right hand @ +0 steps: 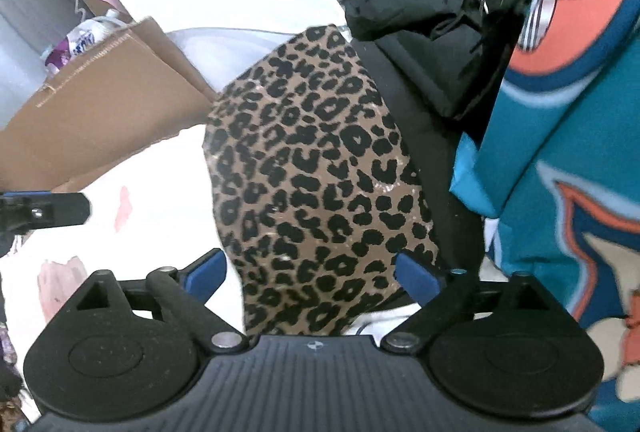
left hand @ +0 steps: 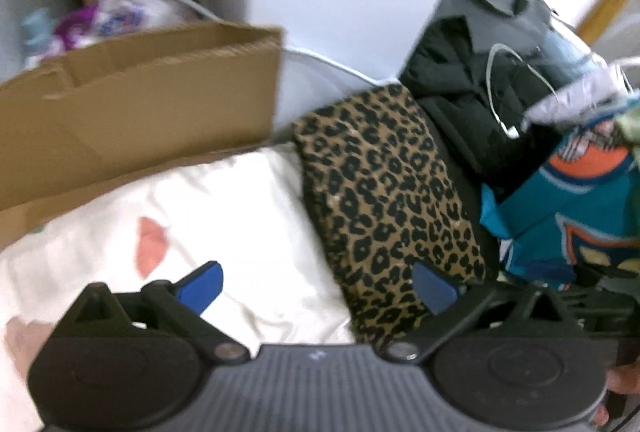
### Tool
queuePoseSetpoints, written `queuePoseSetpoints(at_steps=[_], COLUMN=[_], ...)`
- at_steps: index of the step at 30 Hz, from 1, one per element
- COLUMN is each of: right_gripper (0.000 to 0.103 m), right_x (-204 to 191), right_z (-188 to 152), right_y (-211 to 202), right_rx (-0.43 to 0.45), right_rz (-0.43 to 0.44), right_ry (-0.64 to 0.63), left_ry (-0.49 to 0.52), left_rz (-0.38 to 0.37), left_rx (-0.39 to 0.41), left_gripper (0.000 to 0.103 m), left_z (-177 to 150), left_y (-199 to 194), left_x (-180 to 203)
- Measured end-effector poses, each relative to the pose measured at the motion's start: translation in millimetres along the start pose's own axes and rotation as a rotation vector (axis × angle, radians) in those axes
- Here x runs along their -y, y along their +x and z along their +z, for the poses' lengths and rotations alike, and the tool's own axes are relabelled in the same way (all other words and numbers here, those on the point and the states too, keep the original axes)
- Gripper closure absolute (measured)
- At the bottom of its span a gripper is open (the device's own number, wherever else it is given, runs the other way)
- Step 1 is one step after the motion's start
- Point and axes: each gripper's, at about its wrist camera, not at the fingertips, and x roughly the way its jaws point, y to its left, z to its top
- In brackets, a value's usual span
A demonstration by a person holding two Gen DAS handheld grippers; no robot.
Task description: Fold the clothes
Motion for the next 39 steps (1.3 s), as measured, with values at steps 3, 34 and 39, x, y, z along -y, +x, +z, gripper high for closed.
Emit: queuePoseSetpoints(at_steps=[3, 34, 39], right_gripper=[0.006, 0.005, 0.005], right_x=[-13.0, -182.9, -207.7], right_z=[9.9, 16.5, -10.8], right_y=[-29.0, -334.4, -361.2], right_rx=[-0.014, 0.052, 0.073], right_rz=[-0.009, 0.001, 0.023], right_ry=[-0.001, -0.132, -0.169], left_ry=[-0.045, -0.17, -0.168], left_rz=[0.023, 0.164, 0.195], left_rx=[-0.004, 0.14, 0.171], left_gripper=[0.001, 0.0, 0.0], left_z=[10.4, -55.8, -100.1], left_y=[-36.7, -387.1, -410.2], left_x=[-10.7, -79.6, -88.6])
